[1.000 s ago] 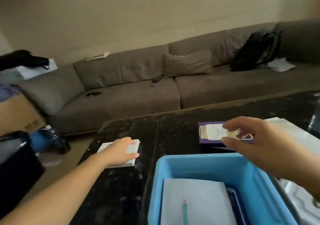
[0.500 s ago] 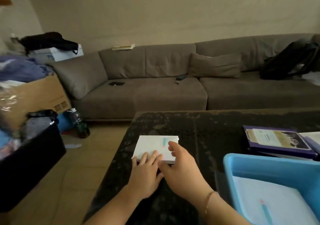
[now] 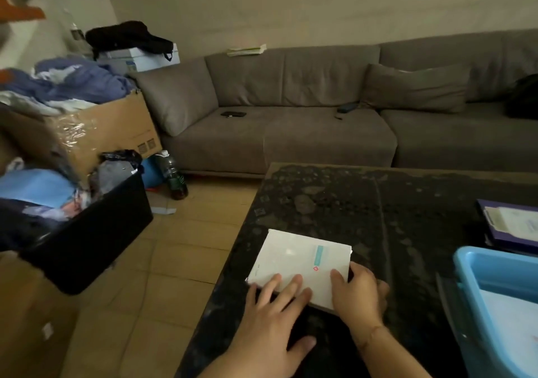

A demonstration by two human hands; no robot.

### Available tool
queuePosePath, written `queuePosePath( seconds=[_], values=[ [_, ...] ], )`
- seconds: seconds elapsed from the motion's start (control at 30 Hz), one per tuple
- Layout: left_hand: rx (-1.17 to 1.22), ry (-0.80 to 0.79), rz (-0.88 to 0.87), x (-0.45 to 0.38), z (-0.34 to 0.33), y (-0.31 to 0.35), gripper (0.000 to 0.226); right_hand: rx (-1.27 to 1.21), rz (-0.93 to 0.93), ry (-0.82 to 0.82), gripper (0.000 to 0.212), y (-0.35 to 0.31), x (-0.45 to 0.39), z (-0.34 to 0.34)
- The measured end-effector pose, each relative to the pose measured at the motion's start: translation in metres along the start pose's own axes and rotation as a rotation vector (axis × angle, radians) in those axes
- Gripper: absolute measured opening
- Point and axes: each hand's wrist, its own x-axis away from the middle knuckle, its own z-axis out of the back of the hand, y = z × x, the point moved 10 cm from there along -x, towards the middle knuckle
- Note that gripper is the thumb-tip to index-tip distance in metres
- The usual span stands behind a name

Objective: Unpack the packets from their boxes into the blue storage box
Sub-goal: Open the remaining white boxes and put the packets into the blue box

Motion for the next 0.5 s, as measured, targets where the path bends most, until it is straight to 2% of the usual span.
queuePosePath(
  seconds=[0.07, 0.13, 0.23, 0.3, 0.33, 0.4, 0.5],
  values=[
    [0.075, 0.051, 0.018, 0.004, 0.003, -0.003, 0.069, -0.284, -0.037, -0.058, 0.035, 0.007, 0.006, -0.001],
    [0.104, 0.099, 0.049, 0.009, 0.006, -0.005, 0.073, -0.518, -0.114, -0.152, 0.045, 0.017, 0.016, -0.002],
    [0.033, 0.166, 0.058, 0.014, 0.008, -0.001, 0.085, -0.622, -0.219, -0.320, 0.080, 0.033, 0.032, -0.007],
    [-0.002, 0.243, 0.000, 0.016, 0.011, 0.006, 0.086, -0.642, -0.190, -0.400, 0.093, 0.034, 0.046, -0.003],
    [-0.002, 0.285, -0.053, 0.016, 0.012, 0.011, 0.083, -0.645, -0.145, -0.433, 0.092, 0.032, 0.054, 0.000],
    [0.103, 0.408, -0.177, 0.022, 0.022, 0.016, 0.073, -0.625, -0.012, -0.478, 0.076, 0.025, 0.069, 0.012],
    [0.457, 0.510, -0.249, 0.042, 0.051, 0.024, 0.057, -0.553, 0.218, -0.426, 0.057, 0.016, 0.086, 0.044]
  ],
)
